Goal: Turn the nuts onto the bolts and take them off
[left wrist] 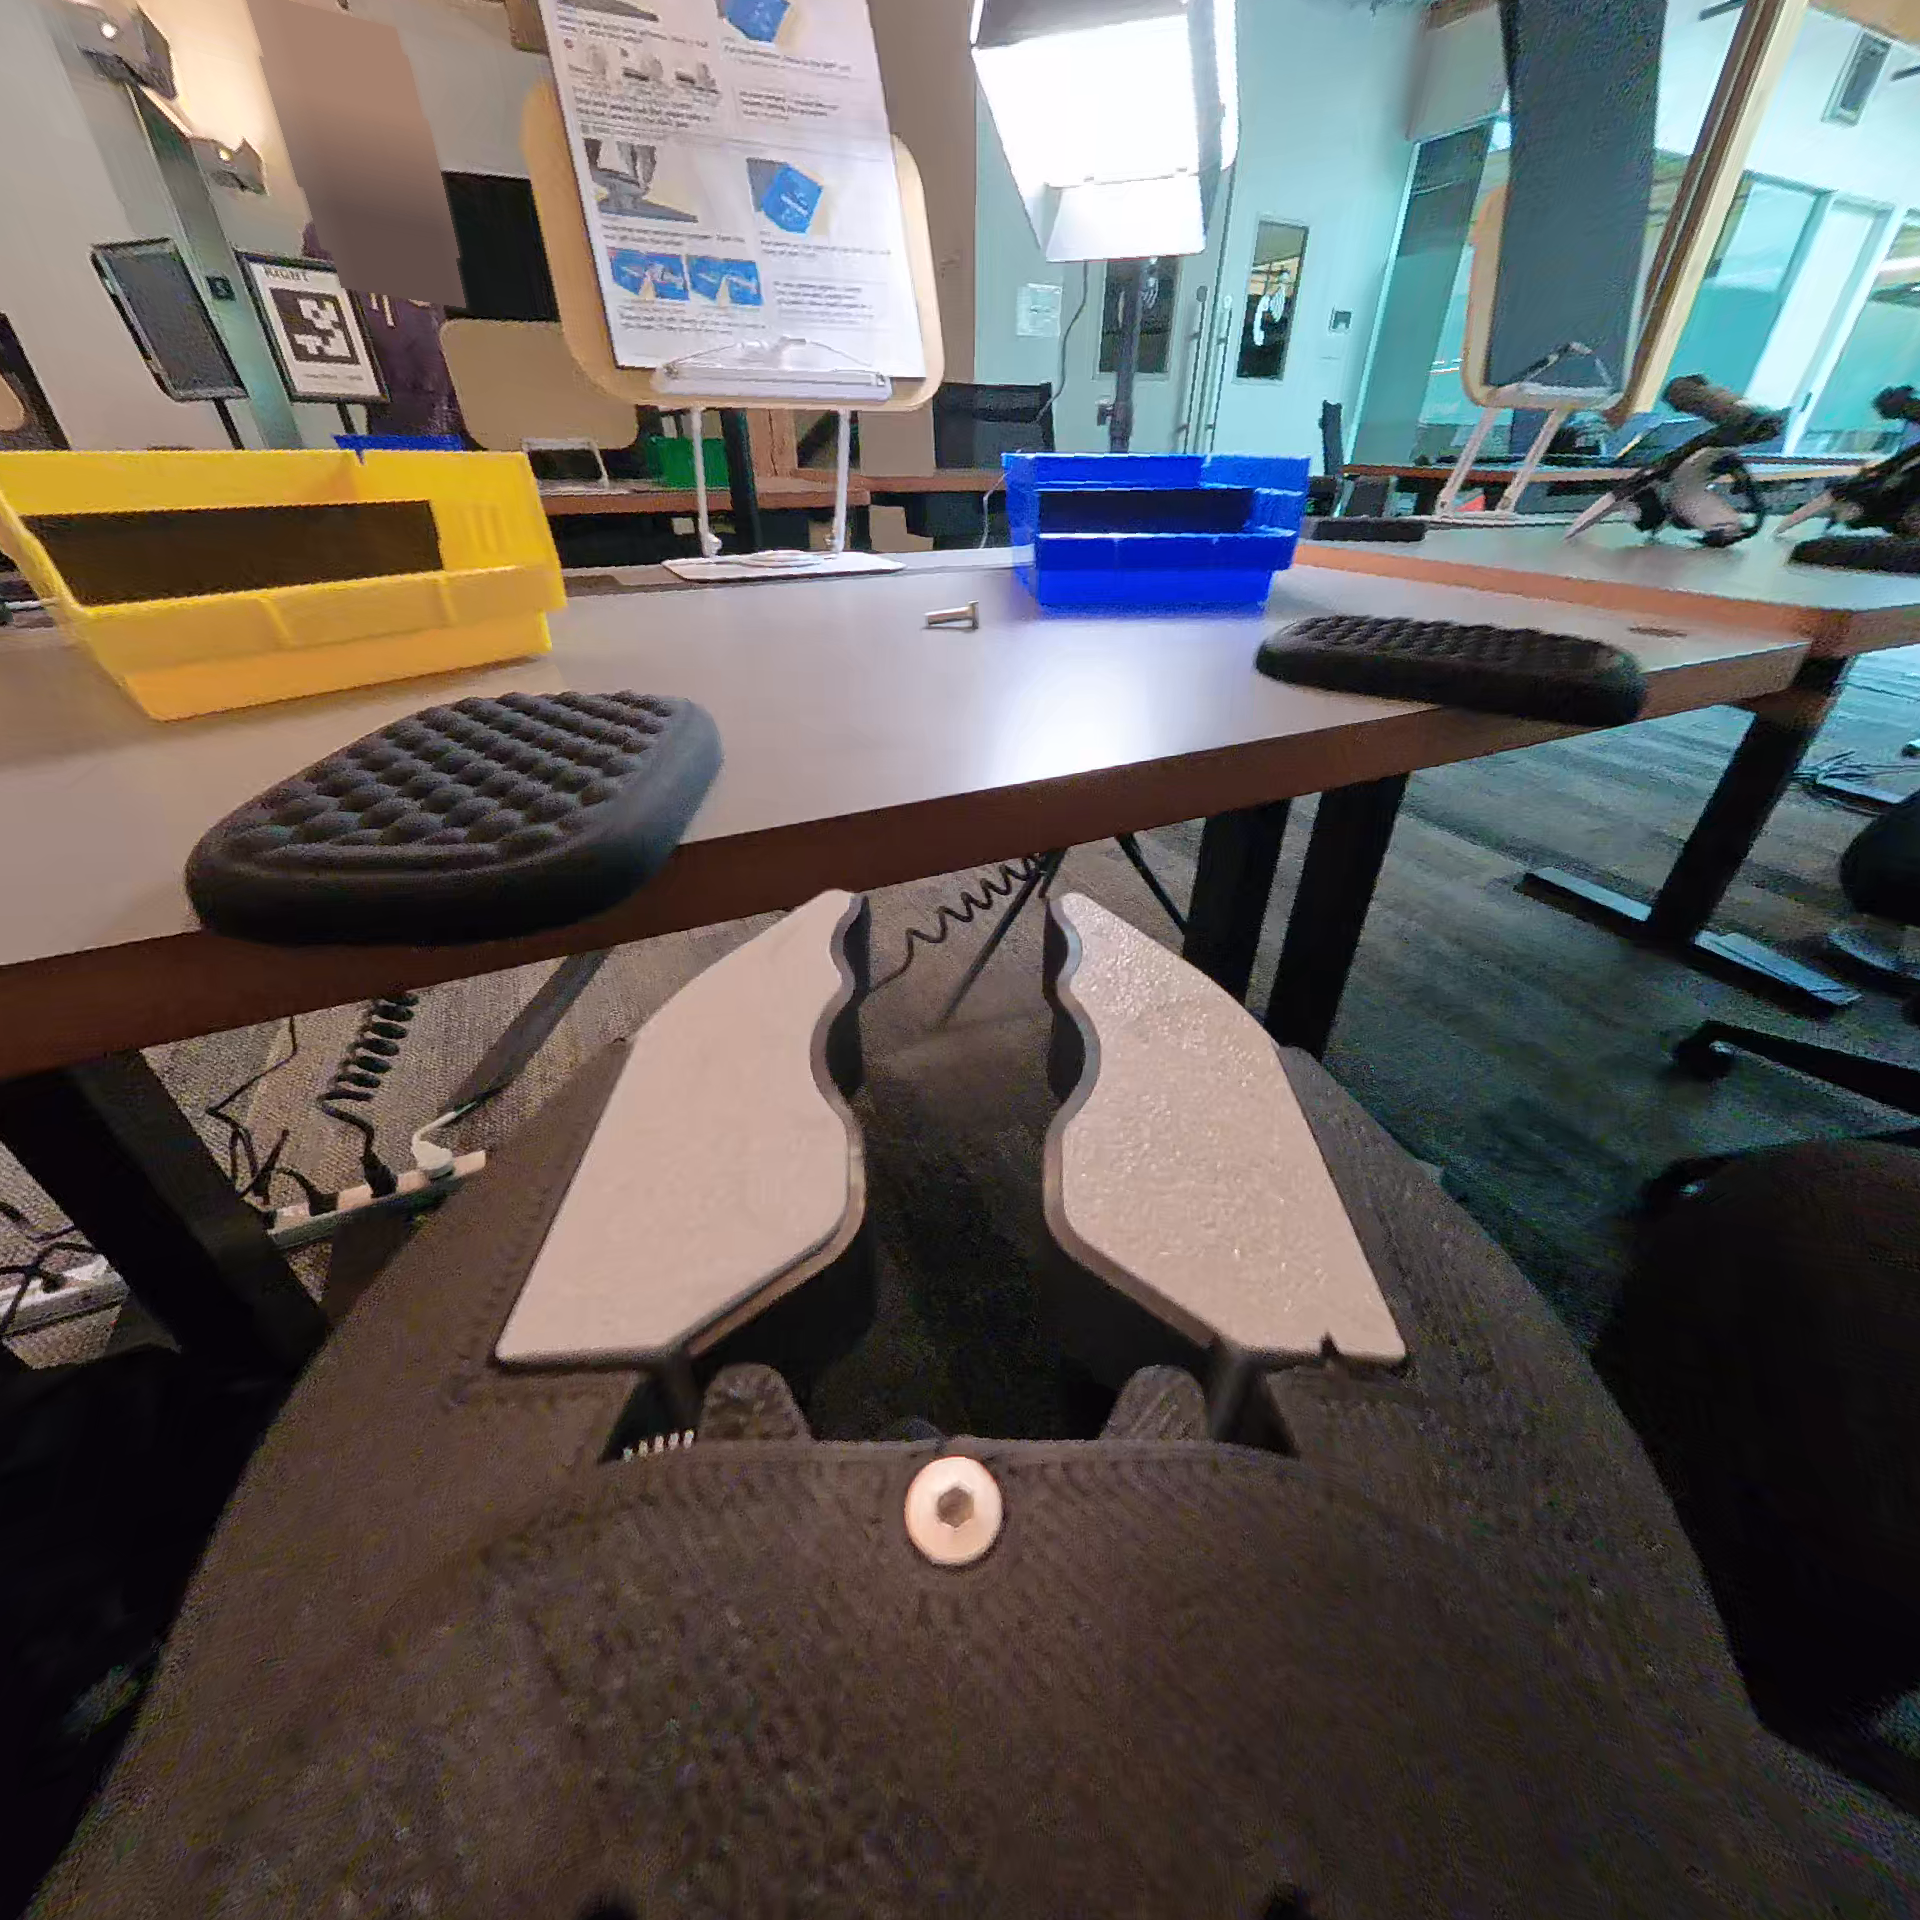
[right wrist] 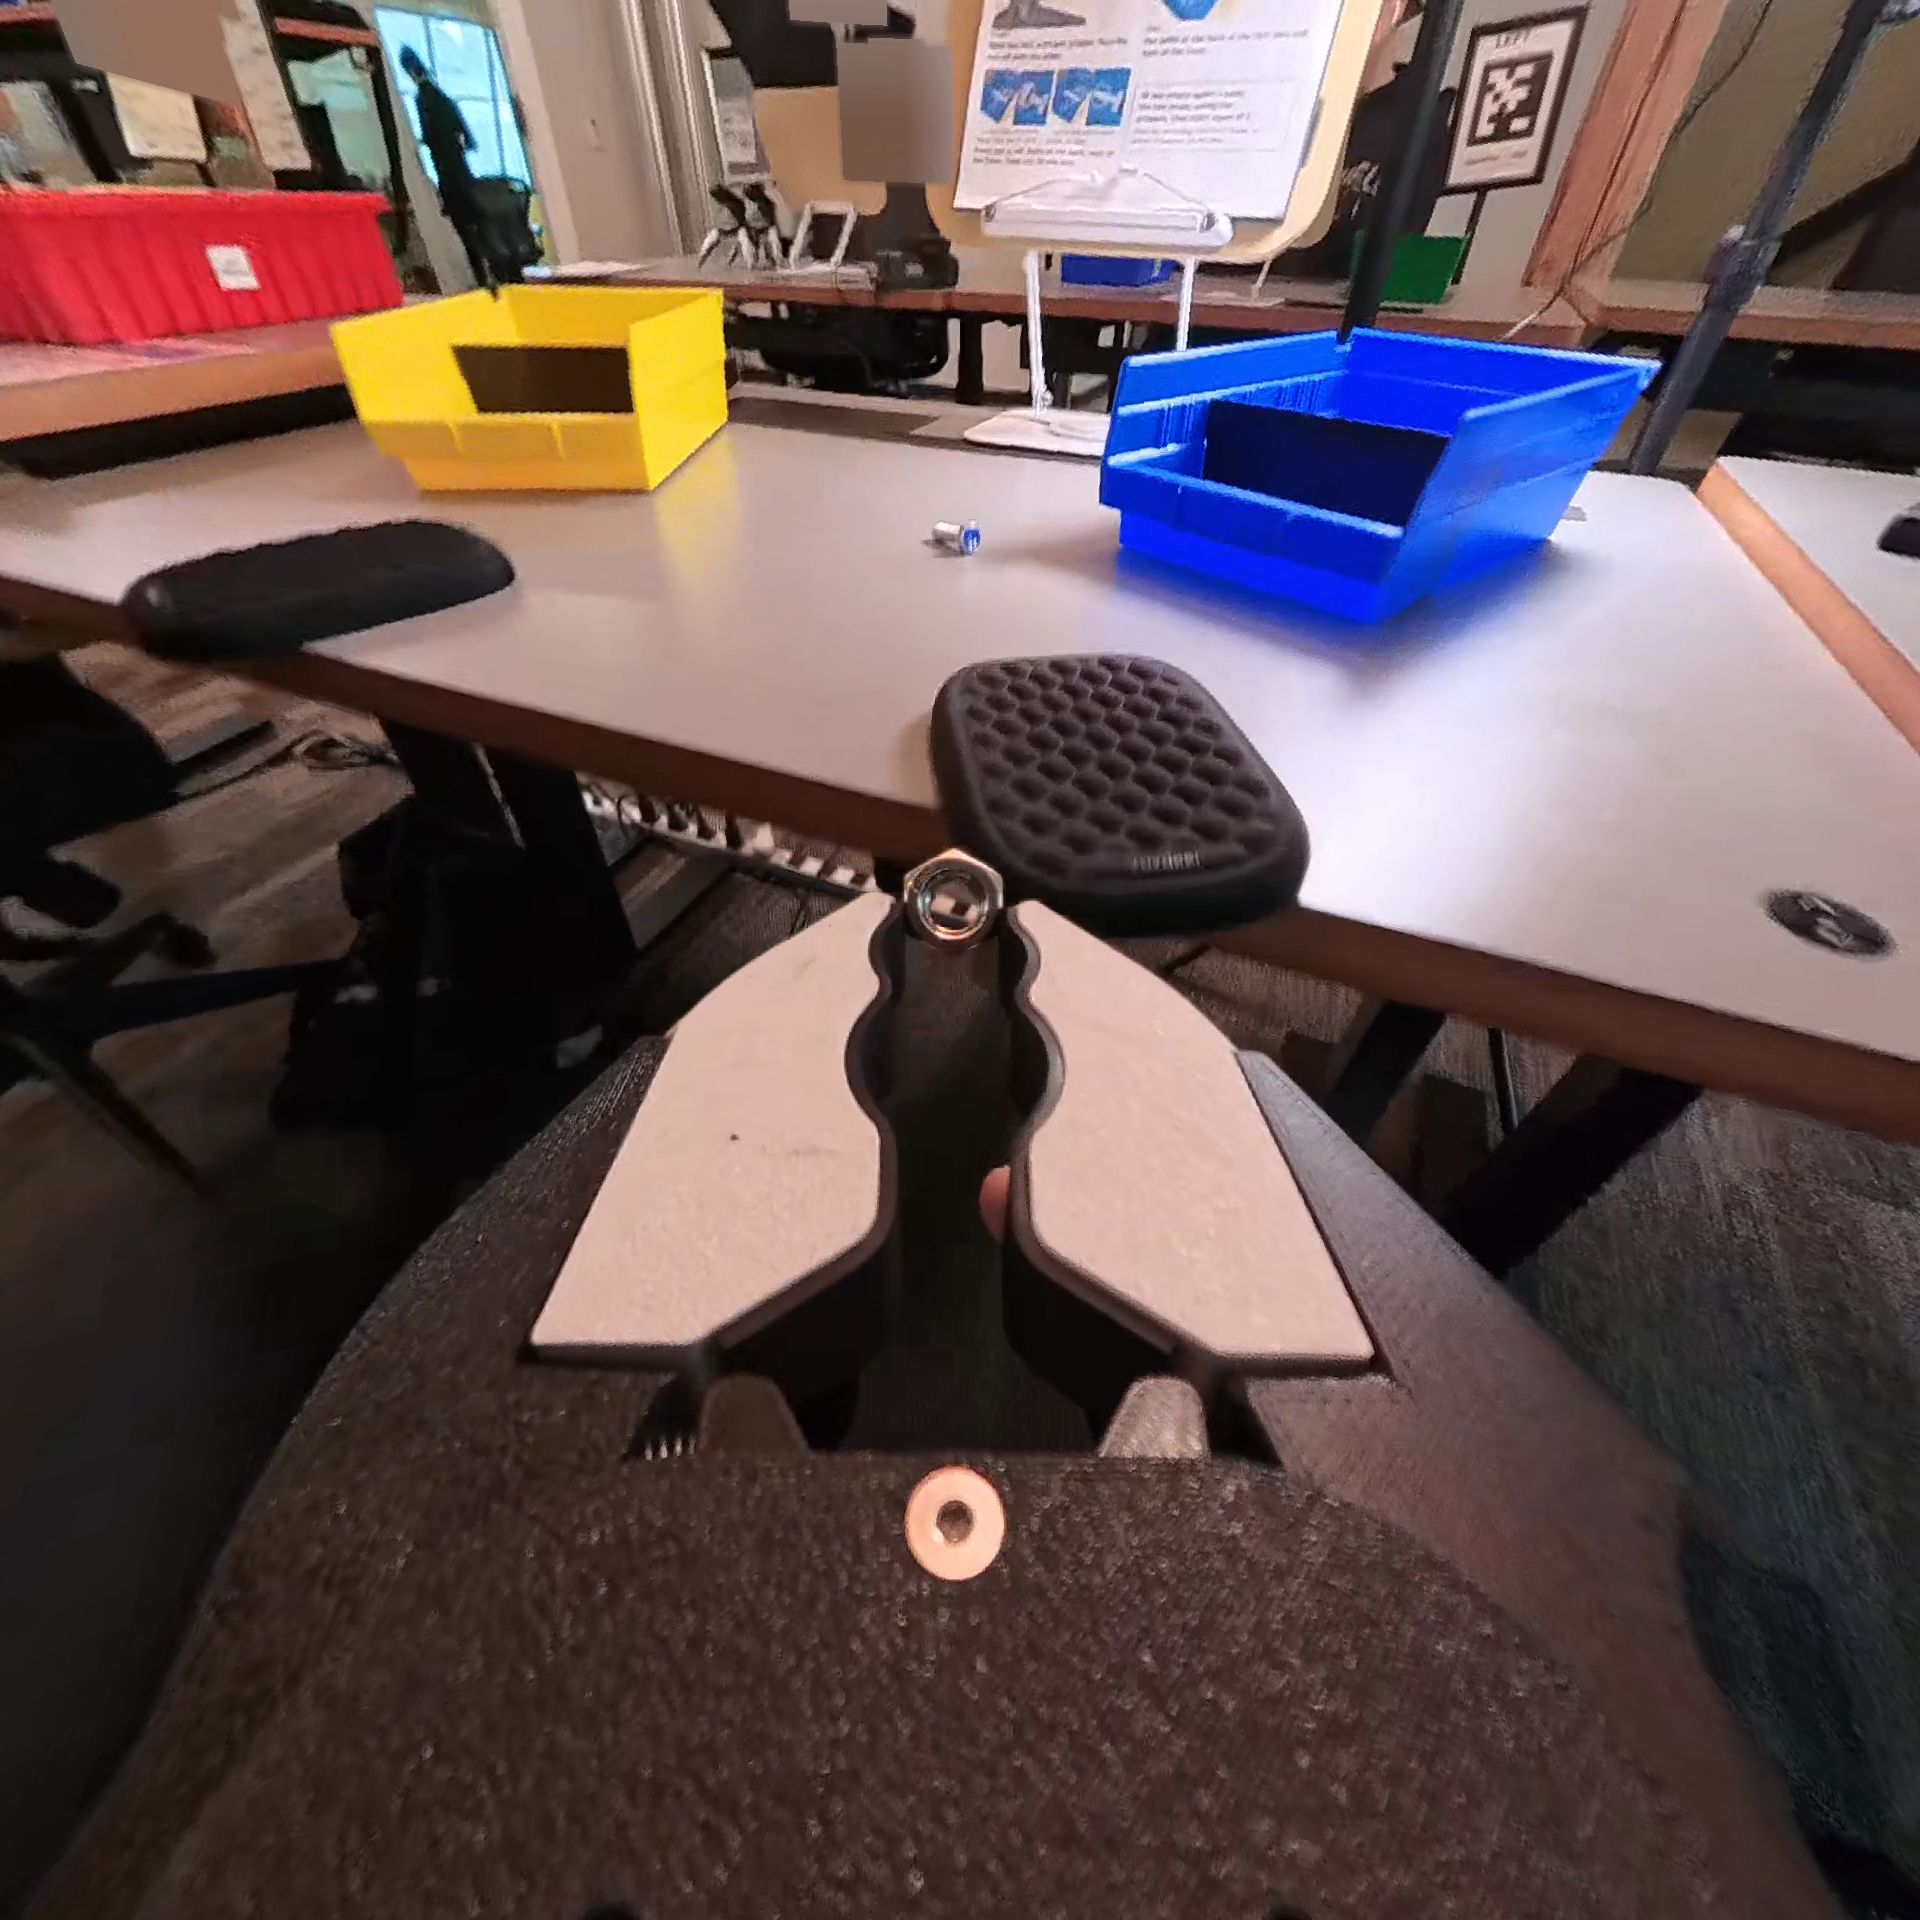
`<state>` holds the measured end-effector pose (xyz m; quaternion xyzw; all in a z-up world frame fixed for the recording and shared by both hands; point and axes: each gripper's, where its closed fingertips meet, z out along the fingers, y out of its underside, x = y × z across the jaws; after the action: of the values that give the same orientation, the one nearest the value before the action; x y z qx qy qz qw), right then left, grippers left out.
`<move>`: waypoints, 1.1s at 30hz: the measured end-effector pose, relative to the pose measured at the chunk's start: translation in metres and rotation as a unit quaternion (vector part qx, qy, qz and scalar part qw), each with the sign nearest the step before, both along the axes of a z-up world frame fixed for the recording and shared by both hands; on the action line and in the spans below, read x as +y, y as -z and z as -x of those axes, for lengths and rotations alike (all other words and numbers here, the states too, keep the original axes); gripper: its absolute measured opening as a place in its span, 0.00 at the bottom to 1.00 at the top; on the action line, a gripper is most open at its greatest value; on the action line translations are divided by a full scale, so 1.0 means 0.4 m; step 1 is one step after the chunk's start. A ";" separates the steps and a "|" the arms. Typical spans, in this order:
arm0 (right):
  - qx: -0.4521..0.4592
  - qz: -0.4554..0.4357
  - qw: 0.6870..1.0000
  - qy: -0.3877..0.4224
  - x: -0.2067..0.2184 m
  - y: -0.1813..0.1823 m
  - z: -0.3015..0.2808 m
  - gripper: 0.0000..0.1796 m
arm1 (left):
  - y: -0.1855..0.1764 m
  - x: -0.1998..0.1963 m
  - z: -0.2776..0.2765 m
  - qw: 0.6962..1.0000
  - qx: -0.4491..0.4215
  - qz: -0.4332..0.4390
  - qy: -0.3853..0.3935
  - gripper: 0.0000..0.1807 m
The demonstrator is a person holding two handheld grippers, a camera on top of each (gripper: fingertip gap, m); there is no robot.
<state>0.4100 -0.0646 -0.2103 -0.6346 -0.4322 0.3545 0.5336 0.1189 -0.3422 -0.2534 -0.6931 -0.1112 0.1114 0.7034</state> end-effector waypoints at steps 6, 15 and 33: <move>0.051 -0.029 0.998 -0.023 0.061 -0.091 0.247 0.09 | -0.069 0.052 0.165 0.999 0.005 -0.037 -0.009 0.19; 0.036 0.002 0.999 -0.026 -0.003 -0.204 0.200 0.09 | -0.282 0.123 0.214 0.999 0.002 -0.014 0.053 0.21; 0.027 0.001 0.999 0.044 0.308 -0.085 0.268 0.09 | -0.273 0.444 0.421 0.994 0.007 -0.012 0.107 0.22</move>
<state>0.3027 0.0586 -0.1762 -0.6437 -0.3895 0.3481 0.5593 -0.0493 -0.1647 -0.1444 -0.6918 -0.0332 0.0389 0.7203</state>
